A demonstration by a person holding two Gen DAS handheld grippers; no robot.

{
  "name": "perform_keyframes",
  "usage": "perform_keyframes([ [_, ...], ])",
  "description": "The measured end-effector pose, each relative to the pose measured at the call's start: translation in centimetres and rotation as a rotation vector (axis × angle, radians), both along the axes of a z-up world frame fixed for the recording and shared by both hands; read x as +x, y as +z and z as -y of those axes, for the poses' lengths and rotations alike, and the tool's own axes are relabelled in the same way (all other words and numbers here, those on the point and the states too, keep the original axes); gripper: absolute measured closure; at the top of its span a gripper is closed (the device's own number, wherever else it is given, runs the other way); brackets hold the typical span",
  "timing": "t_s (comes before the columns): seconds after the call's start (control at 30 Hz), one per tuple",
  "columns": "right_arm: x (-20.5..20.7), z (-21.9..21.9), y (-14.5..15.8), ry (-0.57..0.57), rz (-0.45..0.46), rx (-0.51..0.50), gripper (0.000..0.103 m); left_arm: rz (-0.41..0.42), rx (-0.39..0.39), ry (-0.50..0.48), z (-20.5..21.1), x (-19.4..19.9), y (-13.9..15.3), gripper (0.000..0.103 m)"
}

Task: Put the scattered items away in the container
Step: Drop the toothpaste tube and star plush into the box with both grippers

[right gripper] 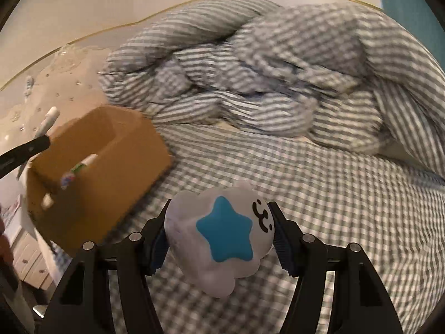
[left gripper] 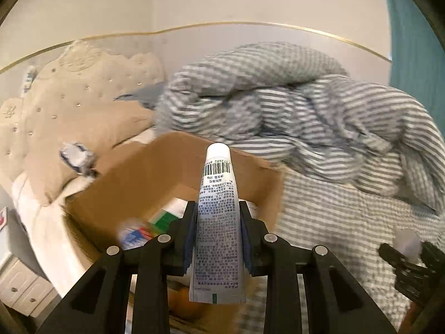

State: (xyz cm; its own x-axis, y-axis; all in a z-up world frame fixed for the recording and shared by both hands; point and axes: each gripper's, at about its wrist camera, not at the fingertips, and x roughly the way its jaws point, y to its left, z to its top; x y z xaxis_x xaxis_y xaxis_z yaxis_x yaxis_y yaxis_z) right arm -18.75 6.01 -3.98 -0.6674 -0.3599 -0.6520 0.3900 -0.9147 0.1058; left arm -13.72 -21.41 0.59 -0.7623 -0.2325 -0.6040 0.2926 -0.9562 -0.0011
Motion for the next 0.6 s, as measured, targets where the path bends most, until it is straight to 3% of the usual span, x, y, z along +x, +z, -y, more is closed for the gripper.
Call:
perform_keyframes([
  [0.1,-0.2,4.3,1.9,0.055,-0.028,-0.011,0.040,0.131,0.018,-0.030,2.7,-1.8,-2.4,0.065],
  [0.17,-0.8,7.7,3.3,0.102,-0.039,-0.027,0.040,0.154,0.024,0.016,4.1,-1.8,-3.6,0.040],
  [0.33,-3.9,15.6,5.3,0.186,-0.032,-0.076,0.040,0.110,0.053,0.045,5.6,0.2,-4.0,0.012],
  [0.5,-6.6,19.7,4.5,0.204,0.000,-0.142,0.038,0.086,0.073,0.046,6.3,1.8,-3.5,0.012],
  [0.57,-6.9,19.1,4.4,0.159,0.013,-0.182,0.028,0.081,0.081,0.040,6.3,2.2,-3.4,0.012],
  [0.6,-6.8,18.5,4.4,0.139,0.014,-0.213,0.014,0.082,0.083,0.036,6.2,2.3,-3.4,0.012],
])
